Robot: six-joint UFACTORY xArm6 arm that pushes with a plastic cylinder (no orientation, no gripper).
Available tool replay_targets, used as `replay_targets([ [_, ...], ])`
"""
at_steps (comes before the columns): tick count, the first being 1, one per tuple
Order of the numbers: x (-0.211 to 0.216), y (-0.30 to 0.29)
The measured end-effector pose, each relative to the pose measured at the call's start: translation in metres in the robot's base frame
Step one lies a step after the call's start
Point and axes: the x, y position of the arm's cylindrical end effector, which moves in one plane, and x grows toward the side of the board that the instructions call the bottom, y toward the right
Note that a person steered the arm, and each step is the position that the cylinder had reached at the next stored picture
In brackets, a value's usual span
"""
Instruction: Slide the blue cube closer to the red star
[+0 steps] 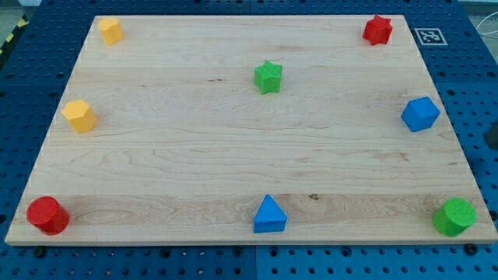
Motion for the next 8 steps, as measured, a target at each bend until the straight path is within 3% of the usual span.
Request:
replay_targets([
  [1, 0.038, -0.018],
  [2, 0.037, -0.042],
  [6, 0.019, -0.062],
  [8, -0.017, -0.075],
])
